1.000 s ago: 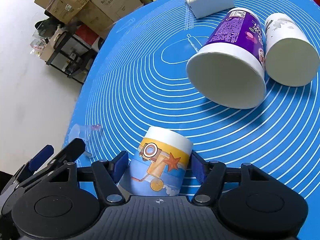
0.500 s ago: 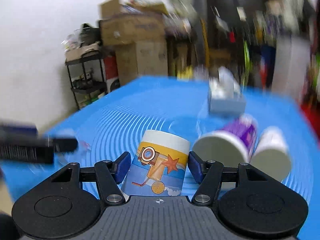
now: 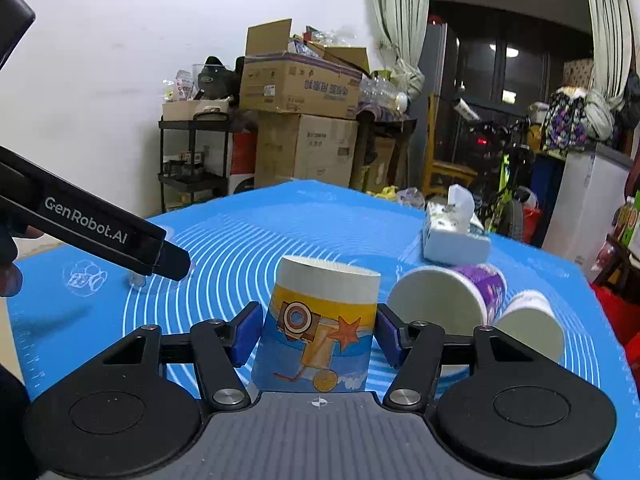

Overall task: Flip cup upside down
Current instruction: 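Rotate the left tool to turn the cup opening upward, then lower the cup onto the mat standing on its base and open the left tool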

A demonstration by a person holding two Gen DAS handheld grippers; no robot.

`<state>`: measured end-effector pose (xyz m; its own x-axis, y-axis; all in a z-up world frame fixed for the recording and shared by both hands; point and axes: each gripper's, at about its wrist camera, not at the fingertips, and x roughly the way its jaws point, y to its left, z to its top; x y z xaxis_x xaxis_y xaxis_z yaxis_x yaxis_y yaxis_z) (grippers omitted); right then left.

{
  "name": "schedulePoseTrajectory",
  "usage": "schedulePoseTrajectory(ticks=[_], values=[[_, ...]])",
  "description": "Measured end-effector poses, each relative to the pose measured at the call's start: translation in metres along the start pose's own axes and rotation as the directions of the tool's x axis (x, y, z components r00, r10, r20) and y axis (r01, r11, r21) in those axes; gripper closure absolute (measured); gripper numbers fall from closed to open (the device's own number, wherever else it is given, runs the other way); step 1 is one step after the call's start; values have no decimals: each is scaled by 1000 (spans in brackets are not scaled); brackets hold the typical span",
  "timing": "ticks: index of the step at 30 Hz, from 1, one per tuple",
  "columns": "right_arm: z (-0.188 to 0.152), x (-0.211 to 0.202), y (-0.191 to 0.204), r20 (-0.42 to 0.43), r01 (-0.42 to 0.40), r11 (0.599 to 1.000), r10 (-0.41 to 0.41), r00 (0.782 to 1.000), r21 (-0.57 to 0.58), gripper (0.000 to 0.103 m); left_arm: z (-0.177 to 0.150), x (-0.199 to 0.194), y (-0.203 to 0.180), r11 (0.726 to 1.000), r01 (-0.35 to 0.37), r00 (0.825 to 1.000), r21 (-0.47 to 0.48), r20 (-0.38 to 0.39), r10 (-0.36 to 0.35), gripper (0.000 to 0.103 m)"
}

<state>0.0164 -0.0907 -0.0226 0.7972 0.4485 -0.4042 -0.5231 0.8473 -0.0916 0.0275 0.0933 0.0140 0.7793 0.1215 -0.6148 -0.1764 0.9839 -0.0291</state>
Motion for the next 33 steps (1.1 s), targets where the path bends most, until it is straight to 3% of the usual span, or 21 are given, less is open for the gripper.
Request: schedulePoseTrajectory(ticks=[7,17,28,33], values=[[-8,-4,-3,-19,-7,999,8,1000,34,39,-4,-6,-3,1000,5,1000,0,0,-5,7],[-13,-37,-17,-32,-11,992,15,999,127,24,-14,-23,-18,999,40,999,15,-9,-40,7],[-34,-102,-53,-127,113,968,-86,988,223,24,-41,-46,-52,990,120,992,70,-55,-117,7],[-35,-122,-59,-101,144,963,-124,987,225,24,-50,-52,-66,982,160,986,105,-74,-152,7]])
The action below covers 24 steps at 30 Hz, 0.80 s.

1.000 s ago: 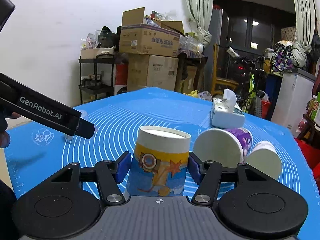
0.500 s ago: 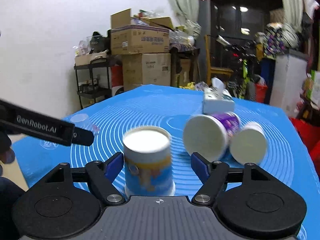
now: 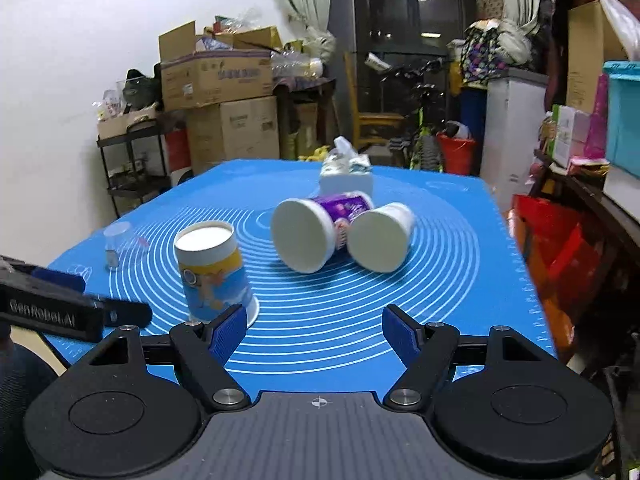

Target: Flip cup upside down

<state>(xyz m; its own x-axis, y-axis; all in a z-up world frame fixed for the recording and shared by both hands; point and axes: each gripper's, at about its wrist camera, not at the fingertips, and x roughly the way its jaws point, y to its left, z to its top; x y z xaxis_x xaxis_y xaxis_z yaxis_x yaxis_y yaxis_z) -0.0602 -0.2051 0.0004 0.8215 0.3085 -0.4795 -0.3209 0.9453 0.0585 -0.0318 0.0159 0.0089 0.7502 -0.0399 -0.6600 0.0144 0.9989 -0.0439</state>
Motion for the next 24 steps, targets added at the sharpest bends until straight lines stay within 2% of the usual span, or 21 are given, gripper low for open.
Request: schedulePoseTrajectory(ticks=[7,24], values=[[2,-8,4,-7,-9,1000,9,1000,-28,24,-6,-5,-14,999,9,1000,45,5,-10,7],[-6,-11,-4,-41,8,1000,-8,999,1,24,-8,-5,-20,998,15,1000,62,-12,-14,7]])
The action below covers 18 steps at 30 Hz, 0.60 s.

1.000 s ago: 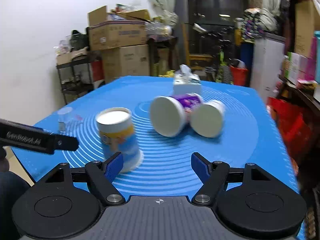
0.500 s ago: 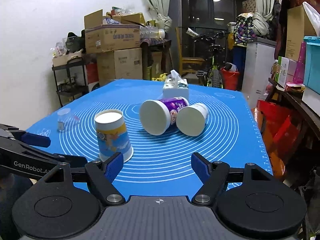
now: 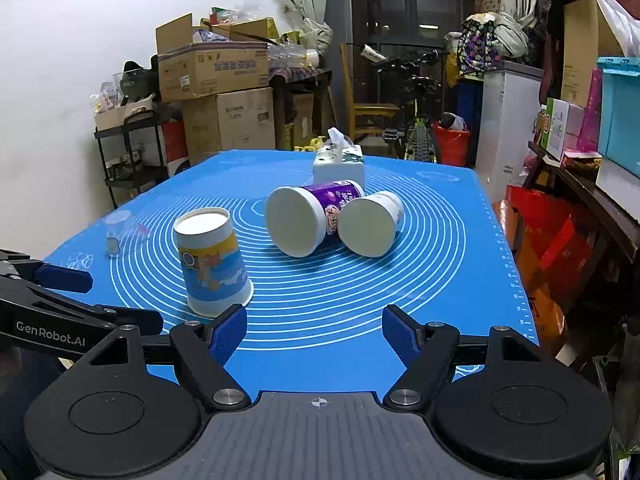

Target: Flip cup upside down

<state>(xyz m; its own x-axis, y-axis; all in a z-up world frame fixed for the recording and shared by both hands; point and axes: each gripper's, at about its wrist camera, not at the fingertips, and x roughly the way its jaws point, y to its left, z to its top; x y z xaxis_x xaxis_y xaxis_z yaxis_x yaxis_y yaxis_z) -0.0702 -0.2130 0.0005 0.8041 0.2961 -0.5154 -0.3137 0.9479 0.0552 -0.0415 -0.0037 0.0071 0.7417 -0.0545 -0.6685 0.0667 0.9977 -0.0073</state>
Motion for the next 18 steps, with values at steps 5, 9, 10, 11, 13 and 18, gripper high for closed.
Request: schedulePoseTrajectory(ticks=[5,9,10,11,13,18], values=[[-1,0,0,-1,1,1000,-1,1000,1,24,0,0,0,1000,1,1000,-2,-1,-1,7],[0,1,0,2,-2,1000,2,1000,2,24,-1,1,-1,1000,1,1000,3,-3,-1,7],[0,1,0,2,-2,1000,2,1000,2,24,-1,1,-1,1000,2,1000,3,-4,-2,7],[0,1,0,1,-3,1000,3,1000,3,24,-1,1,-1,1000,1,1000,3,-4,-1,7],[0,1,0,1,-3,1000,3,1000,3,24,-1,1,-1,1000,1,1000,4,-4,-1,7],[-1,0,1,1,-4,1000,4,1000,2,24,-1,1,-1,1000,1,1000,4,-4,-1,7]])
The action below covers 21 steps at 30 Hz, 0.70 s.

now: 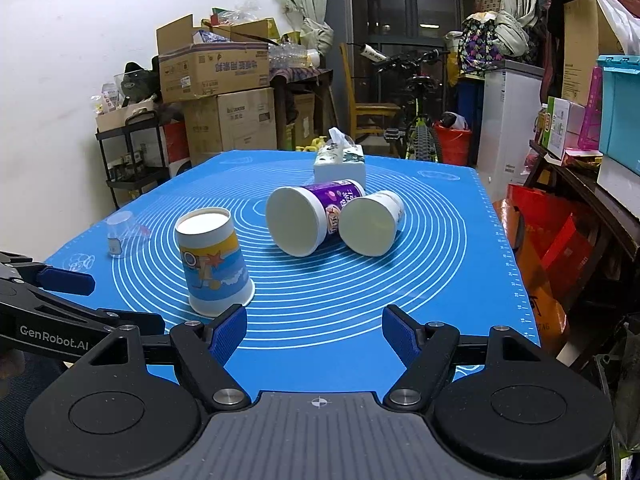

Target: Flip cup upside down

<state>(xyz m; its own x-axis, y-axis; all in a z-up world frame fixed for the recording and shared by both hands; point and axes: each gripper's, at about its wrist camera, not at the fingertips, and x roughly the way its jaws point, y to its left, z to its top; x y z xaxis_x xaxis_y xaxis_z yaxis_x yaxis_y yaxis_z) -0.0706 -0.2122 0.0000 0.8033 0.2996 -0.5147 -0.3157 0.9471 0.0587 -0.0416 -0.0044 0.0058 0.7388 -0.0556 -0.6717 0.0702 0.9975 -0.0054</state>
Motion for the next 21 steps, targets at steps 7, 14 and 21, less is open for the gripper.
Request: schedulePoseTrajectory(ticks=[7,14,21], values=[[0,-1,1,0,0,1000,0,1000,-1,24,0,0,0,1000,0,1000,1,-1,0,7],[1,-2,1,4,-3,1000,3,1000,0,24,-4,1,1,1000,-2,1000,5,-6,2,7],[1,-2,1,5,-4,1000,4,1000,0,24,-4,1,1,1000,-2,1000,6,-5,2,7]])
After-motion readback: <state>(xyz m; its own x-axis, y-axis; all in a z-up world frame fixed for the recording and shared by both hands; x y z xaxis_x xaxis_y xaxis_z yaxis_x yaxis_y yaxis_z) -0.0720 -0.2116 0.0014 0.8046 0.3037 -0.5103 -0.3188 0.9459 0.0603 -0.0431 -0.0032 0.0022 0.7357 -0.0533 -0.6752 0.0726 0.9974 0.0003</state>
